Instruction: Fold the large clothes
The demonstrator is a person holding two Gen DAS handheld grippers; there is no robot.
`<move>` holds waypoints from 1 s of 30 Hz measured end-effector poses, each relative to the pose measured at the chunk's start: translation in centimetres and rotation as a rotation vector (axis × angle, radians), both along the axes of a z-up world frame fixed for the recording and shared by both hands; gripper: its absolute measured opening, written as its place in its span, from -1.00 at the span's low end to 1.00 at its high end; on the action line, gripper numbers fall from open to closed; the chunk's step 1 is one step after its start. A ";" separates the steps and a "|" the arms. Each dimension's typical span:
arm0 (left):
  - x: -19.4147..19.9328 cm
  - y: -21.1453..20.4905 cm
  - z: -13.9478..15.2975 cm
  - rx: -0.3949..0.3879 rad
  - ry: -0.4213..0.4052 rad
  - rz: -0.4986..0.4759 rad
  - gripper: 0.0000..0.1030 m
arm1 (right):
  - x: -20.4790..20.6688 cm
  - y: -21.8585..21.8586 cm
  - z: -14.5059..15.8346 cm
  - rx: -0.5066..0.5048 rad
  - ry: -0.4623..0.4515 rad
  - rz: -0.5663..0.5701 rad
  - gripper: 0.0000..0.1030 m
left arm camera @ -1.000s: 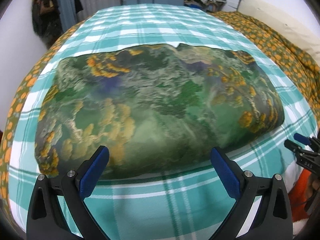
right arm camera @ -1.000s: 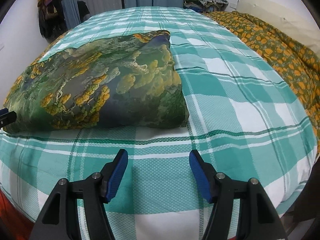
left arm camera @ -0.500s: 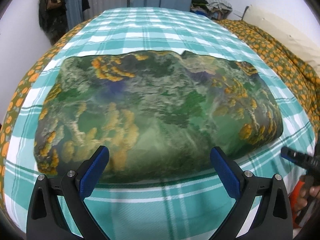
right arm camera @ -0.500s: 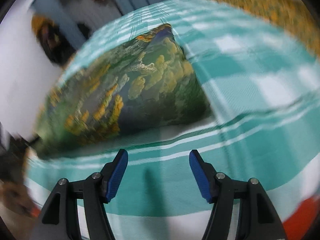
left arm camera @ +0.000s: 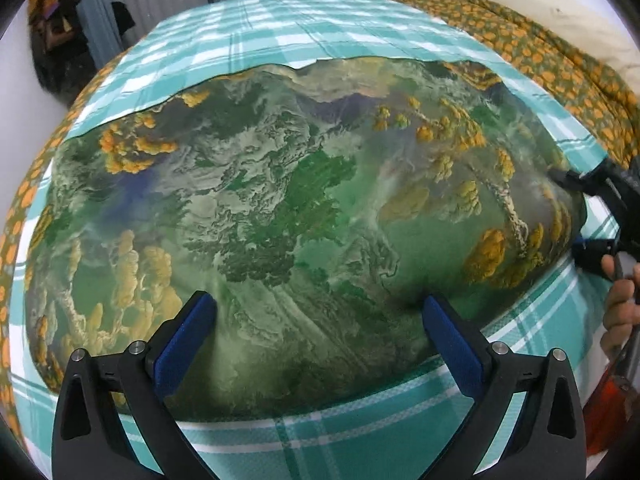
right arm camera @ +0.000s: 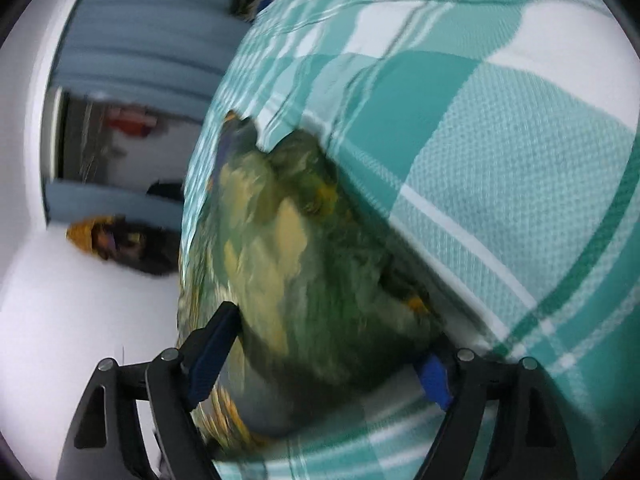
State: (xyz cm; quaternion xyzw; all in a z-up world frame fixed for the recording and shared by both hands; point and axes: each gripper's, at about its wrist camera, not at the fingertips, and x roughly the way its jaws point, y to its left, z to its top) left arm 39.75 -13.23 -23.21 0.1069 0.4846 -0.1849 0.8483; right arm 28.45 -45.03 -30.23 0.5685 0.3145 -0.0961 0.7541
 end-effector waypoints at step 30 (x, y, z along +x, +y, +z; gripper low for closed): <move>5.1 -6.8 13.5 0.167 0.098 -0.294 -0.31 | -2.9 27.7 18.6 -1.326 -0.388 0.641 -0.41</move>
